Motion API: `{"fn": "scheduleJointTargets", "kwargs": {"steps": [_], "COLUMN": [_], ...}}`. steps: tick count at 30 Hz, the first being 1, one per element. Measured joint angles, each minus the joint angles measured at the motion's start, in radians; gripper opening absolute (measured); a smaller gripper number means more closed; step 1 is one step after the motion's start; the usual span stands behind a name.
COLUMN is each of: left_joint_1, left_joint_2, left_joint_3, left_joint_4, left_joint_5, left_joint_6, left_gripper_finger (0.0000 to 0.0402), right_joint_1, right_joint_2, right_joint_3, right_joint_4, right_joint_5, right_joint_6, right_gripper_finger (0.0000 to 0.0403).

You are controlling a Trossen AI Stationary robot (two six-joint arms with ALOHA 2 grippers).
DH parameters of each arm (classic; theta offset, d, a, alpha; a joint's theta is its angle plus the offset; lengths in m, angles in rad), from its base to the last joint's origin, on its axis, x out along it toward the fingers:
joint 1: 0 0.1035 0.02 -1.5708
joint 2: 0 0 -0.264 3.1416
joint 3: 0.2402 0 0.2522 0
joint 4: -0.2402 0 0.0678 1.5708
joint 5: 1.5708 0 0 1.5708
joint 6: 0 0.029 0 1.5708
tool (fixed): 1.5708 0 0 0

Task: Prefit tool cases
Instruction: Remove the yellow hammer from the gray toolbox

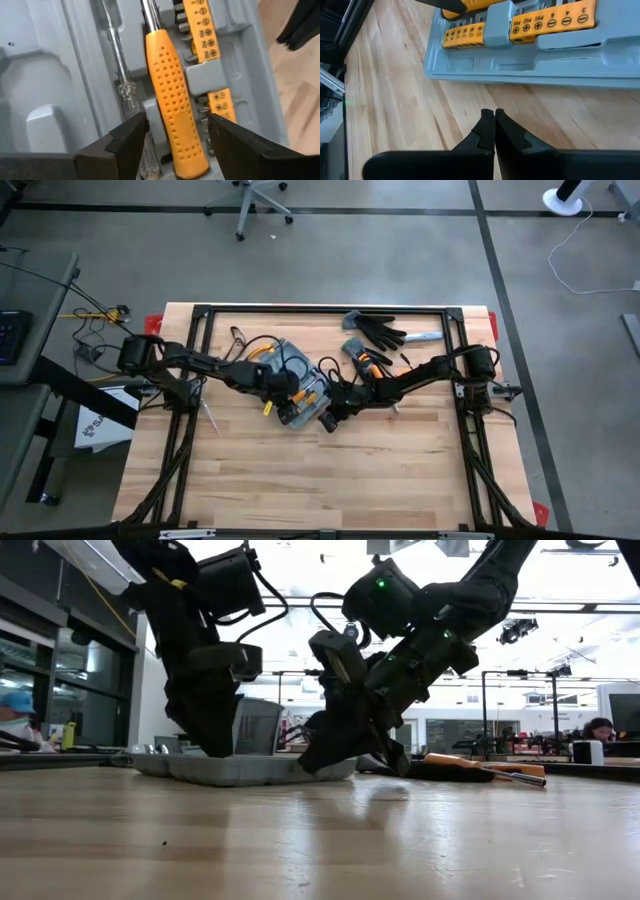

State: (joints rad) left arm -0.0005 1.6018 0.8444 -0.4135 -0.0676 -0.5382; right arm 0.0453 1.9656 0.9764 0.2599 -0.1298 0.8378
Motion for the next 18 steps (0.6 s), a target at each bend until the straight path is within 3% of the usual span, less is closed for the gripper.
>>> {"fn": "scheduleJointTargets", "kwargs": {"steps": [11, 18], "left_joint_1": [-0.007, 0.019], "left_joint_2": [0.075, 0.078], "left_joint_3": [0.006, 0.0], "left_joint_4": [0.005, 0.137], "left_joint_5": [0.001, 0.216], "left_joint_6": [-0.027, -0.065], "left_gripper_finger": [0.0207, 0.0207], "right_joint_1": [-0.007, -0.016], "right_joint_2": [0.0, -0.002], "right_joint_3": [-0.001, -0.003], "right_joint_4": [0.001, -0.009], "right_joint_5": [0.021, 0.008], "right_joint_6": [0.0, -0.005], "right_gripper_finger": [0.0, 0.0]}}
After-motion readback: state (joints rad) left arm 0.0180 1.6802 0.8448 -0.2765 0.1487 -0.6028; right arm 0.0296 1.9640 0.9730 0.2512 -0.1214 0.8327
